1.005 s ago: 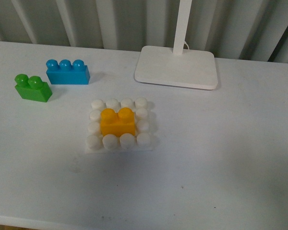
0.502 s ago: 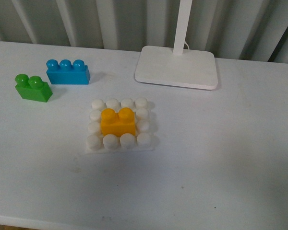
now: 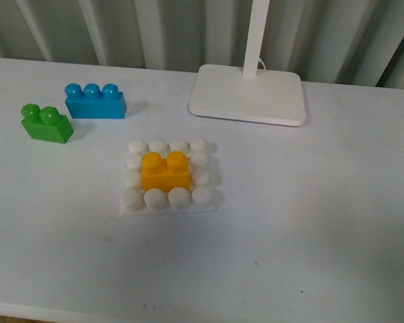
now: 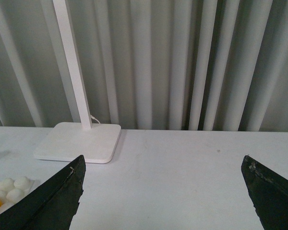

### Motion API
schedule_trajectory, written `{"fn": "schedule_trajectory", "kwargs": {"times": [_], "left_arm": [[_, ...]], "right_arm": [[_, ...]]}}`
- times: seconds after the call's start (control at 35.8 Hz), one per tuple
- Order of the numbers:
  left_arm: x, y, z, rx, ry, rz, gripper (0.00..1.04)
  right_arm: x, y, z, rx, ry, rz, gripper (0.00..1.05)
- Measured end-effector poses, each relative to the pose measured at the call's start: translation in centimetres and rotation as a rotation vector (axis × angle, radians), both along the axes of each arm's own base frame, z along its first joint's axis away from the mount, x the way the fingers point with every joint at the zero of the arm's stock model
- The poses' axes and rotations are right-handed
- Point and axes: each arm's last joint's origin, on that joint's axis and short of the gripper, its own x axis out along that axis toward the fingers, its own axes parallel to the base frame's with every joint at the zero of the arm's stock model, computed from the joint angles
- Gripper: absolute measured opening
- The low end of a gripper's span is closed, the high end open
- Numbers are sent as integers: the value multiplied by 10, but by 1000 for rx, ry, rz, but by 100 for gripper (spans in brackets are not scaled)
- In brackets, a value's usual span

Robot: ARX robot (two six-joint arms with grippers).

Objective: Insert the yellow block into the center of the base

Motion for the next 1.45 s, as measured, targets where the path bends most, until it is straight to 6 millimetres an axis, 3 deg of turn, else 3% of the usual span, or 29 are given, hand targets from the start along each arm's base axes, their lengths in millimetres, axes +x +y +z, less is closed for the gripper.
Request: {"fn": "schedule_trajectory", "kwargs": {"times": [0.2,0.47,0.75,0.95,1.45], "left_arm": [[-11,0,-3,0,7,0,4],[-11,0,-3,0,7,0,5],[-11,0,-3,0,6,0,67],[-11,0,-3,2,6,0,100],[-11,0,-3,3,6,0,98]], "right_arm": [[0,0,0,0,0,0,95],[0,0,0,0,0,0,95],[0,0,0,0,0,0,95],[0,0,0,0,0,0,95],[0,0,0,0,0,0,95]]}}
